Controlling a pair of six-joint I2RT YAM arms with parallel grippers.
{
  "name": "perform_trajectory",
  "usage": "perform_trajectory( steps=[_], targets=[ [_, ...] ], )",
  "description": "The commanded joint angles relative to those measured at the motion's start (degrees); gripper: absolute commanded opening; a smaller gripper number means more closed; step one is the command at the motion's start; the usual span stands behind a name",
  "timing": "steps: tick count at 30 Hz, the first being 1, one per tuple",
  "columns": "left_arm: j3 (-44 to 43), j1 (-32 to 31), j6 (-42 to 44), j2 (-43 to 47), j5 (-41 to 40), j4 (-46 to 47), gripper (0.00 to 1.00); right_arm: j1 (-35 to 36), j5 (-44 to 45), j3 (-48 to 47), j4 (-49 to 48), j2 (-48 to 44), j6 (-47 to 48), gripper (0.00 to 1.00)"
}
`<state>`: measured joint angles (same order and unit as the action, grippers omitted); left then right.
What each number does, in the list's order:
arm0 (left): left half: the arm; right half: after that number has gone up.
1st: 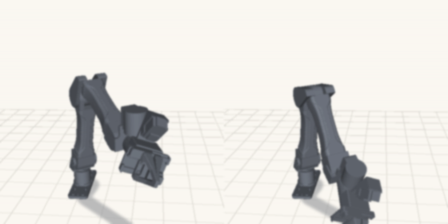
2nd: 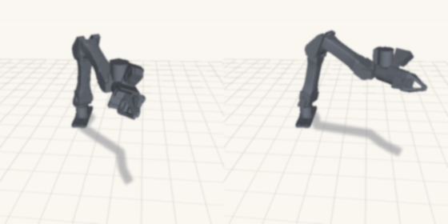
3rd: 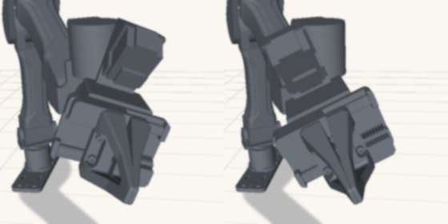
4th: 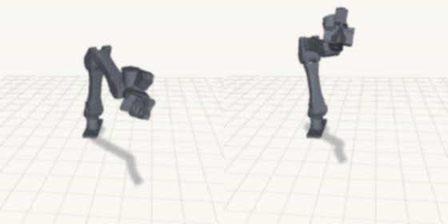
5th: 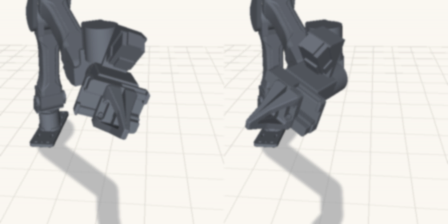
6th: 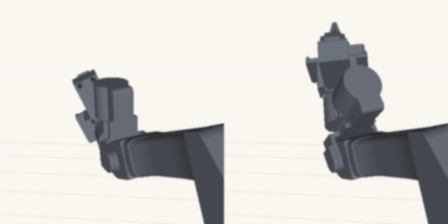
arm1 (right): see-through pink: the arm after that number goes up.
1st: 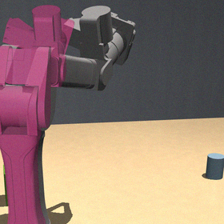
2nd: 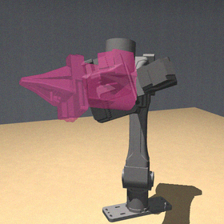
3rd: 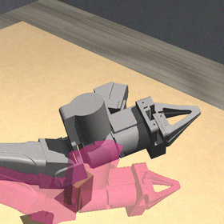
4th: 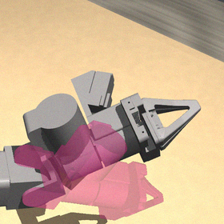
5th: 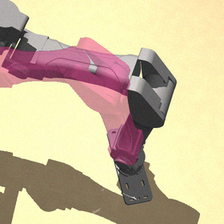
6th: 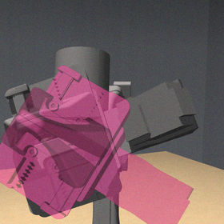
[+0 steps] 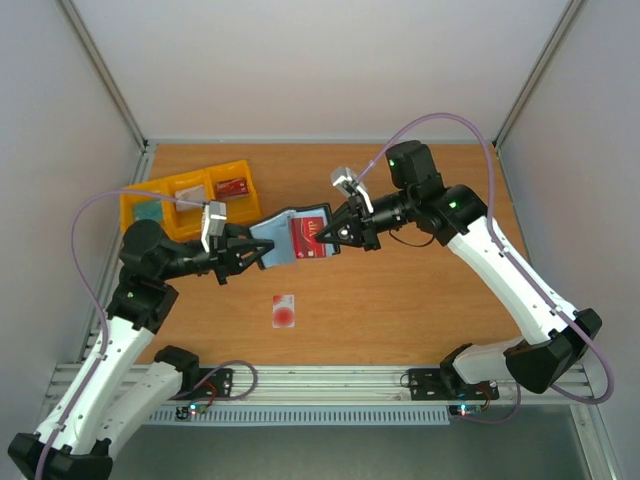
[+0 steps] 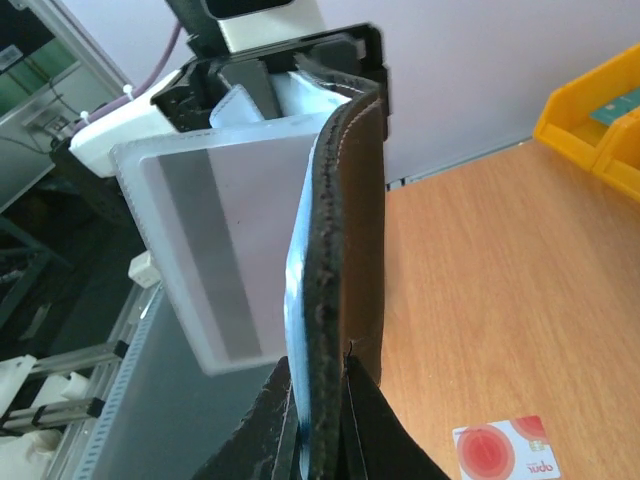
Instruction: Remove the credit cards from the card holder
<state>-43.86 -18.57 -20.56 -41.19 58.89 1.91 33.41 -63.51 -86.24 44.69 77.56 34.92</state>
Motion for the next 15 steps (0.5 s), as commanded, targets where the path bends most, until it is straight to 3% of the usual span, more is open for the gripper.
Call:
perform_trajectory(
  steps=[1,3,9,13,15],
  targets=[
    [-1.1,-0.7,4.5,-0.1,-6.4,-1.6,0.27,2.1,-1.0,-1.6,0.1,-1.0,0.3,0.01],
    [-0.7,-1.3,4.2,0.3,-4.9,-1.6,0.38,2.1,0.8,-1.5,-0.7,-1.3,-0.8,0.01],
    [-0.1,-1.9,5.8,1.3,-2.0,-4.4,0.55,2.1,4.7,-1.1,-3.5,-1.6,-4.0,0.01],
    [-0.1,-2.3,6.1,1.9,0.2,-5.5,0.78,2.1,7.2,-1.1,-4.9,-0.9,-5.9,0.01],
    [0.0,-2.4,6.5,2.1,-0.4,-6.5,0.83,2.0,8.1,-1.2,-5.2,-0.5,-6.7,0.01]
  ],
)
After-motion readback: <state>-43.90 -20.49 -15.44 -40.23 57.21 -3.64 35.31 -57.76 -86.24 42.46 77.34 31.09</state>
